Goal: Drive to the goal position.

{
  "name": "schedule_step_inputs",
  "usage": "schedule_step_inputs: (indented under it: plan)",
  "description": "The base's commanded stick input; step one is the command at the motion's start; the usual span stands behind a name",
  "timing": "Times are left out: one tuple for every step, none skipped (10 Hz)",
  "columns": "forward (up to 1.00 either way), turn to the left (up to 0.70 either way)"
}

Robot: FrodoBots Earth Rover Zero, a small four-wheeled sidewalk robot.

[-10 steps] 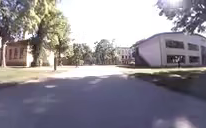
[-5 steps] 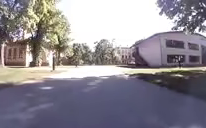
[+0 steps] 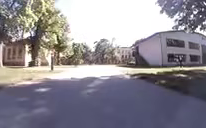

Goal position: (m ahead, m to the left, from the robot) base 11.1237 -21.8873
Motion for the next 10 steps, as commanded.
schedule_step_inputs:
  plan:
    - [0.45,0.00]
    - [0.45,0.00]
    - [0.45,0.00]
    - [0.45,0.00]
    - [0.45,0.00]
    - [0.45,0.00]
    - [0.45,0.00]
    - [0.45,0.00]
    - [0.45,0.00]
    - [0.45,0.00]
